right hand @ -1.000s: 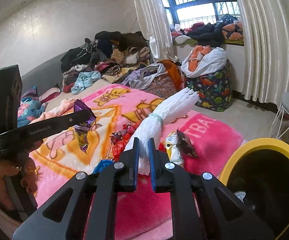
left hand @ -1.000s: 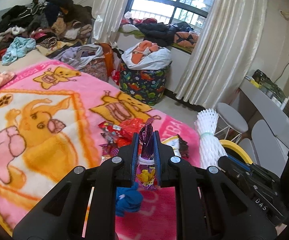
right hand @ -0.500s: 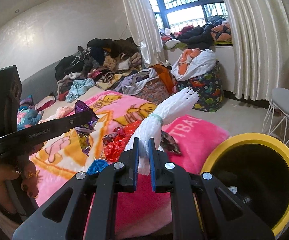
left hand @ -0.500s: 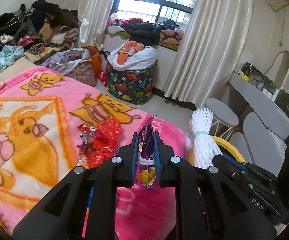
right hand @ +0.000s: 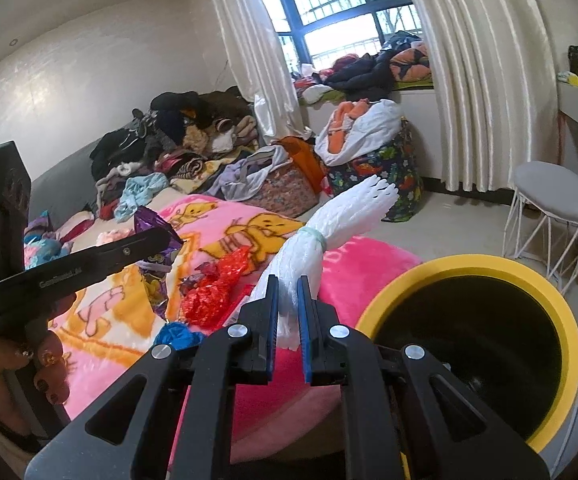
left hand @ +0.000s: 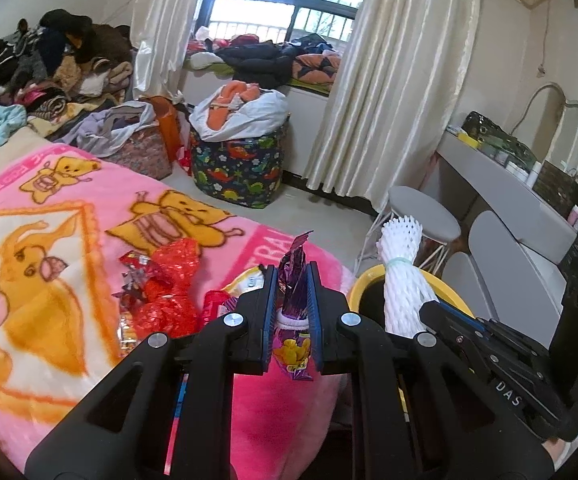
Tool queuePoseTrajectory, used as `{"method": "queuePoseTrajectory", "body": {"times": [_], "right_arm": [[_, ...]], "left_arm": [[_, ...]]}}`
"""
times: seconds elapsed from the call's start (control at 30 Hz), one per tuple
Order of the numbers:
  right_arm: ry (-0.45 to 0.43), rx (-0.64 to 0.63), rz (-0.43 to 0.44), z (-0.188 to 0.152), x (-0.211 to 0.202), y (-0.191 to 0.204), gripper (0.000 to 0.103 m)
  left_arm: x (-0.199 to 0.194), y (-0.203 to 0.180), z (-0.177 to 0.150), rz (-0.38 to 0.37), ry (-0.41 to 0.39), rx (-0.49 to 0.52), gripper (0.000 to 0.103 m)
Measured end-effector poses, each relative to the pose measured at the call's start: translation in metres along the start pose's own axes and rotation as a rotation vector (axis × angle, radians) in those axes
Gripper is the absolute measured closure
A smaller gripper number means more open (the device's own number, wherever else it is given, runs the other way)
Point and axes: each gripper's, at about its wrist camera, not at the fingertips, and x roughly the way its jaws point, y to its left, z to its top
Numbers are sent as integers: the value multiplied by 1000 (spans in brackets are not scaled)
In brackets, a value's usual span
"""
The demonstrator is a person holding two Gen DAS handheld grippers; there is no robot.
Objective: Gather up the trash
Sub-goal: 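Lower both held items into the yellow bin and open both grippers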
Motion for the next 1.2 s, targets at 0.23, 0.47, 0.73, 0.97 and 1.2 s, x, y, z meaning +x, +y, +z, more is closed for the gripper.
{"method": "queuePoseTrajectory", "body": {"times": [0.23, 0.47, 0.73, 0.97, 1.2], "right_arm": [[-12, 32, -31, -2, -7, -17, 94], [-24, 73, -68, -5, -14, -34, 94], [-27, 121, -109, -10, -18, -56, 94], [-16, 144, -141, -14, -21, -73, 94], [38, 170, -179, -24, -19, -93, 94]], "left_arm": [[5, -17, -2, -23, 9, 26, 94], [11, -33, -3, -47, 22, 51, 94], [22, -53, -7, -80, 42, 86, 94], [34, -69, -10, -108, 67, 114, 94], [52, -89, -16, -155, 101, 145, 94]]}}
